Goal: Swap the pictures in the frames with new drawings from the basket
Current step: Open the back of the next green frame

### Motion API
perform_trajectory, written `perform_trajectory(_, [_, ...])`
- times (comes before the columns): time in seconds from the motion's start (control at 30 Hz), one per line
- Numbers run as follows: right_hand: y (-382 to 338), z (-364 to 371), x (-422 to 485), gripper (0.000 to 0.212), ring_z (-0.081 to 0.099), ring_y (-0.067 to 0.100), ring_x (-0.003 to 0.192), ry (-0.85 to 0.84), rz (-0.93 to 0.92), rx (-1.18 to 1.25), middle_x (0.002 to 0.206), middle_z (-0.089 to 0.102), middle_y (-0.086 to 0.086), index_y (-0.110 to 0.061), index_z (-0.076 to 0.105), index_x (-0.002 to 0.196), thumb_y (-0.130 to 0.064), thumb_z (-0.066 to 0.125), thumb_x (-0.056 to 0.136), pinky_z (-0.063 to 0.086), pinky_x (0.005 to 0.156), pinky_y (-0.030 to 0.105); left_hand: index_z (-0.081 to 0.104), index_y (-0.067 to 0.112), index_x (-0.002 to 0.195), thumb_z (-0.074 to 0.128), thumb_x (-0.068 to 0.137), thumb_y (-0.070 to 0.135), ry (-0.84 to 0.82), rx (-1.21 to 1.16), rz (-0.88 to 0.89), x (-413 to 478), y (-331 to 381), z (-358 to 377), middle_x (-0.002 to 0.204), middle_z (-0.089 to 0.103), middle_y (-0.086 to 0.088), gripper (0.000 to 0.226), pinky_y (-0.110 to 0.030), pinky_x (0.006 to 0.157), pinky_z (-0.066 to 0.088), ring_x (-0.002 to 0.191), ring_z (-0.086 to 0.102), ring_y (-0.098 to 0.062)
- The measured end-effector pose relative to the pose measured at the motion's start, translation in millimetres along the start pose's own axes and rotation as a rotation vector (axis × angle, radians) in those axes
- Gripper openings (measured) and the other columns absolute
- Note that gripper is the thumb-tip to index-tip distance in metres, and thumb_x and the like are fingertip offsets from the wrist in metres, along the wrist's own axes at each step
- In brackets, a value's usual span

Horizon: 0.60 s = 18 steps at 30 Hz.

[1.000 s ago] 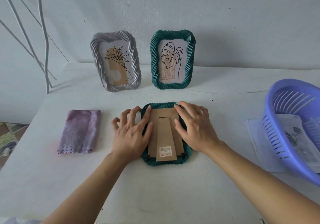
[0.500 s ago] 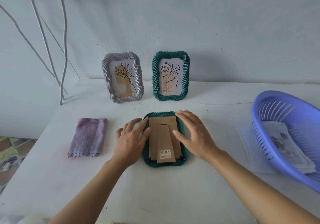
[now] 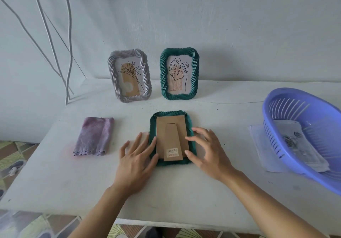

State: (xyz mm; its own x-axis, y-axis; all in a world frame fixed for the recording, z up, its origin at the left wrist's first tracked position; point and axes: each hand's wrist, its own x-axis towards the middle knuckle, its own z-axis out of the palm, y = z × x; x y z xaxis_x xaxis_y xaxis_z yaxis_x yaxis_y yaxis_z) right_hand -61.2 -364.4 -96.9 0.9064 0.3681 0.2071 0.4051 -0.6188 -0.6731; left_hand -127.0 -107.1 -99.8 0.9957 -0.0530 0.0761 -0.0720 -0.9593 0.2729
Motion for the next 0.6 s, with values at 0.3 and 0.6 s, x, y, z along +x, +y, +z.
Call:
perform_trajectory(0.3, [0.5,-0.5,-0.9,0.039,0.016,-0.023,0.127,-0.02,0.002,-0.012,0.143,0.039,-0.011,-0.028,0.064,0.122,-0.04,0.066,0.085,0.019,0.121,0.046,0.031,0.033,0.154,0.018,0.098,0.058,0.02,0.031,-0.007,-0.6,3.6,1.8,0.163,0.022,0.008,0.062,-0.041,0.121,0.006,0.153,0.003,-0.009])
perform_trajectory(0.6, [-0.6,1.7,0.0,0.037,0.026,-0.003,0.134,-0.023,0.001,-0.041,0.142,0.038,-0.011,-0.028,0.065,0.119,-0.042,0.059,0.086,0.021,0.119,0.047,0.033,0.032,0.152,0.02,0.099,0.053,0.02,0.004,-0.01,0.7,3.6,4.0,0.161,0.026,0.008,0.059,-0.042,0.121,0.006,0.153,0.004,-0.009])
